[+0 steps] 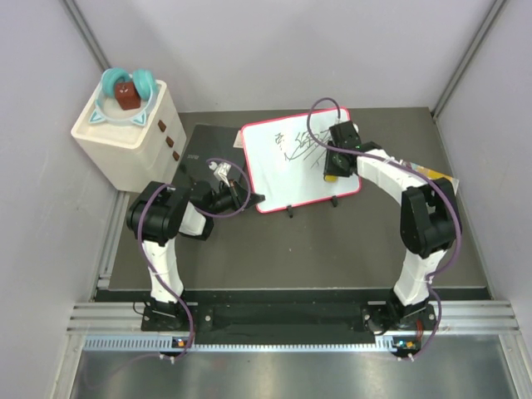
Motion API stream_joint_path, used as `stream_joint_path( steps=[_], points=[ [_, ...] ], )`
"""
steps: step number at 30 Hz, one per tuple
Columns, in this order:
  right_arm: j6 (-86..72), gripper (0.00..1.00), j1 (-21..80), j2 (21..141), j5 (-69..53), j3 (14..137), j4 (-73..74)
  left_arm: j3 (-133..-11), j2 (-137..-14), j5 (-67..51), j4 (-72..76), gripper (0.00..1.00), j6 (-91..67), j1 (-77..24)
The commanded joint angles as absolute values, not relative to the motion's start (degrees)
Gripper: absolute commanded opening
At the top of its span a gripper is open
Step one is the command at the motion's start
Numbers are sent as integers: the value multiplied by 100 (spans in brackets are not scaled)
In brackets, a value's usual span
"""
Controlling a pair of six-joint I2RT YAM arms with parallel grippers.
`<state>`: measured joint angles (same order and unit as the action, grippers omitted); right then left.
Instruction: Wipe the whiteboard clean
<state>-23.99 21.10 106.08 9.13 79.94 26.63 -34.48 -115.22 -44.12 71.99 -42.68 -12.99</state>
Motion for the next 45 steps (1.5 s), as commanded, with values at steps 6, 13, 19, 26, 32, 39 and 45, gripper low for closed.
stream_joint_path(
  steps=[6, 13, 19, 26, 32, 39, 45],
  points=[
    [-2259, 0, 1749, 11171, 1854, 7893, 2303, -3305, -11496, -3885, 6521, 0, -3437, -1248],
    [-2294, 0, 1398, 11189, 1477, 7805, 2206, -3313, -11505, -3920, 6521, 0, -3437, -1248],
    [-2171, 0, 1398, 10916, 819, 7647, 1838, -3349, -11514, -3929, 6513, 0, -3437, -1266],
    [-2136, 0, 1889, 10811, 606, 7655, 1740, -3340, -11505, -3911, 6486, 0, -3410, -1274],
    [-2259, 0, 2522, 10854, 747, 7532, 1661, -3331, -11496, -3902, 6495, 0, -3410, -1274],
    [-2399, 0, 2786, 11135, 843, 7699, 1670, -3305, -11479, -3894, 6513, 0, -3401, -1283],
    [-2373, 0, 2498, 11337, 1301, 8086, 2012, -3305, -11479, -3885, 6513, 0, -3401, -1283]
  ],
)
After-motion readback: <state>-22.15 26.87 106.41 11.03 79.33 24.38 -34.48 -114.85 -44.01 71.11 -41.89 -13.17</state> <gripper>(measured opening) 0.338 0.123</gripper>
